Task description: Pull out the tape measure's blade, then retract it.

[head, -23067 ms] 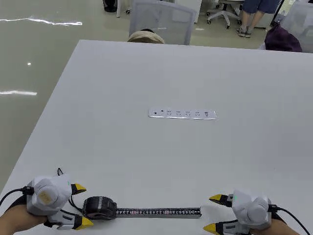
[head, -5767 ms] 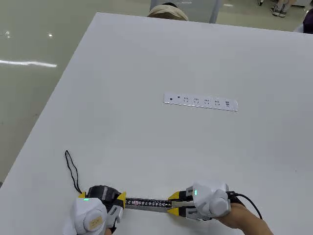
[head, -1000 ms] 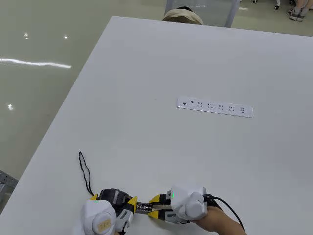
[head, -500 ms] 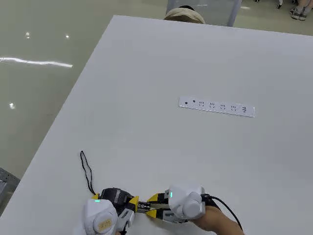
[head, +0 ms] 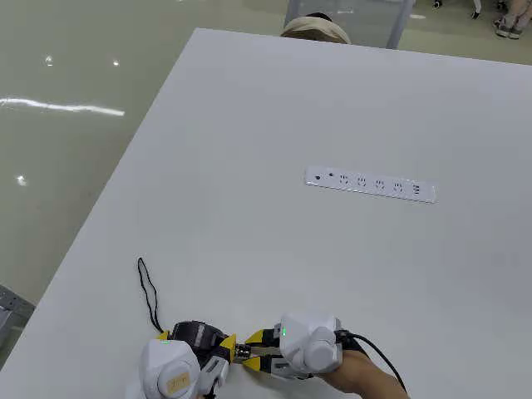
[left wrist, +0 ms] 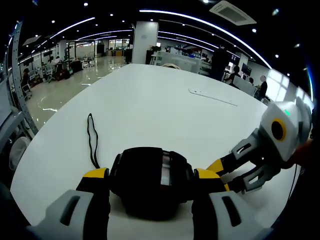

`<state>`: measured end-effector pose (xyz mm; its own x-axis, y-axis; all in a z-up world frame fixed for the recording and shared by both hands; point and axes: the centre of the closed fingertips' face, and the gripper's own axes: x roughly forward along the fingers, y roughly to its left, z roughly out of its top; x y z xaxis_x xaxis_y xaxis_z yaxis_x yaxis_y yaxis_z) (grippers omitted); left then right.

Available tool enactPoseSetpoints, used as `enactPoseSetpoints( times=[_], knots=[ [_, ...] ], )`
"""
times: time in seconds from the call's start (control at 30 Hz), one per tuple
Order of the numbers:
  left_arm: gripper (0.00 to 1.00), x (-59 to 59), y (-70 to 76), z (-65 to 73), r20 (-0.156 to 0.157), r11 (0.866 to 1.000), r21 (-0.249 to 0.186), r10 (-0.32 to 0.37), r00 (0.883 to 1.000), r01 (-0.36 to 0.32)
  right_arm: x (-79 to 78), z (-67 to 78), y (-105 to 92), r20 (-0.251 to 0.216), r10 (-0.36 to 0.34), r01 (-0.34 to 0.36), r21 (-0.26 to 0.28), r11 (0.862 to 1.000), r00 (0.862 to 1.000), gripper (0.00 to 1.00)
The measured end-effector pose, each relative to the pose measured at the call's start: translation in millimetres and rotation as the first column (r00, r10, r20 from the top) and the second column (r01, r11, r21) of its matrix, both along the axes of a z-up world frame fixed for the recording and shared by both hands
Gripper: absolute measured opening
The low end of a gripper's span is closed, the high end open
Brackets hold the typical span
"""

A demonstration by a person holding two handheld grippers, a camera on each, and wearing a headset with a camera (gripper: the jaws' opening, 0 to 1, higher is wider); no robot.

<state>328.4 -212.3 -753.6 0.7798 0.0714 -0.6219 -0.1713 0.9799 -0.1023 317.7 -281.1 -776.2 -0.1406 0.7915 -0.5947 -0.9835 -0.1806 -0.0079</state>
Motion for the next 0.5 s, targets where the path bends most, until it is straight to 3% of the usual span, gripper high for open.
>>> enactPoseSetpoints(
  times=[0.5],
  knots=[
    [0.64, 0.0, 0.1, 0.2, 0.002, 1.000, -0.004, 0.001, 1.000, -0.001, -1.5, -0.1, 9.1, 0.010, -0.007, 0.007, 0.001, 1.000, 1.000, 0.12]
  ],
)
